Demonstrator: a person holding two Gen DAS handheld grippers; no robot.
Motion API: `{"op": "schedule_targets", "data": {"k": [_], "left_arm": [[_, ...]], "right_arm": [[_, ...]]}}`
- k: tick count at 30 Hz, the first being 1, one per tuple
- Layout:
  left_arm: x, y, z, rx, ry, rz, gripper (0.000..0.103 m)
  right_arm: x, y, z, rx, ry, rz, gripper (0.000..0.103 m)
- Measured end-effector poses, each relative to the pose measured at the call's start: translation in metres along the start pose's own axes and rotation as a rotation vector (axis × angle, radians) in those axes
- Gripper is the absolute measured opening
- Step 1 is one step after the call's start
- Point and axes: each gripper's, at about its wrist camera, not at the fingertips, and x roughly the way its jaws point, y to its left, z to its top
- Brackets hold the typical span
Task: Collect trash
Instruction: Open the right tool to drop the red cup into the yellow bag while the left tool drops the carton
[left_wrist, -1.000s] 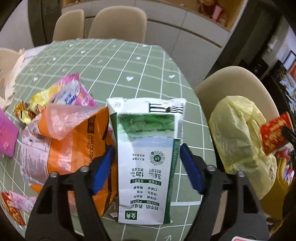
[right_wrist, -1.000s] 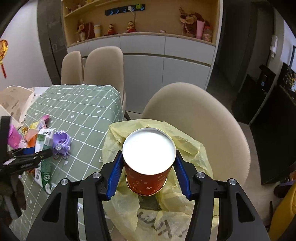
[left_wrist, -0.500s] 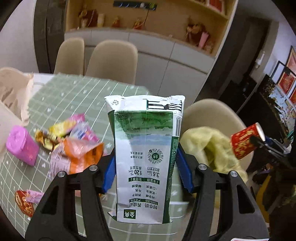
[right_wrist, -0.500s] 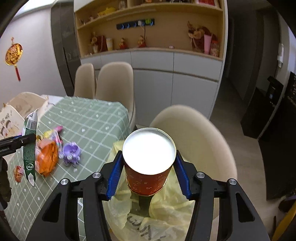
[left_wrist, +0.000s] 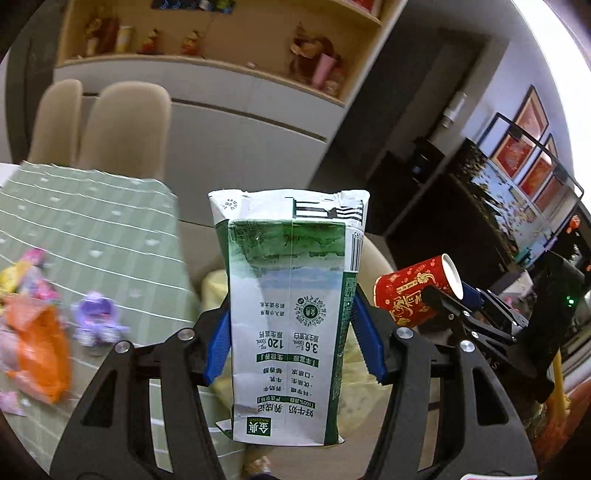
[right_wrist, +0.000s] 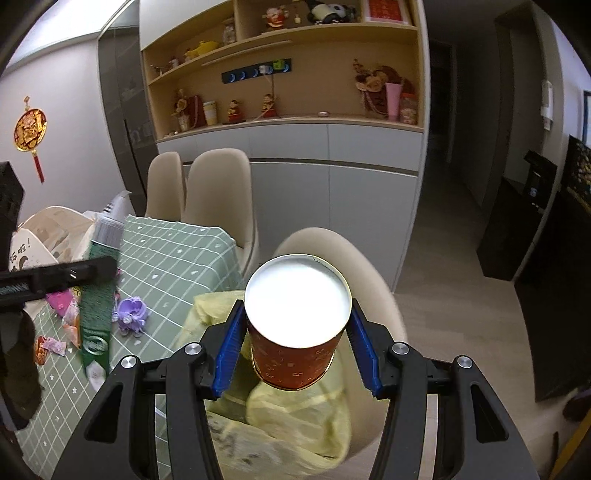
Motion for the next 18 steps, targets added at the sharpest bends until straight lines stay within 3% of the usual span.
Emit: {"op": "schedule_targets", "data": {"k": [7,10,18], "left_arm": [[0.063,-0.022,-0.007,-0.048,0.042,-0.076,0.056],[0.078,-0.019,-0.012,-0.077,0.052,-0.089,0.068],[0.069,0.004,-0.025,-0.142,0.046,-0.001,0.073]], "right_arm": [[0.002,-0.031,-0.002,0.015,0.011,-0.009,0.051],[0.008,-0.036,-0.002,0.013,0.02,0.002,0.051],[0.046,-0.019,-0.01,-0.012,0.082,0.125,0.051]]}}
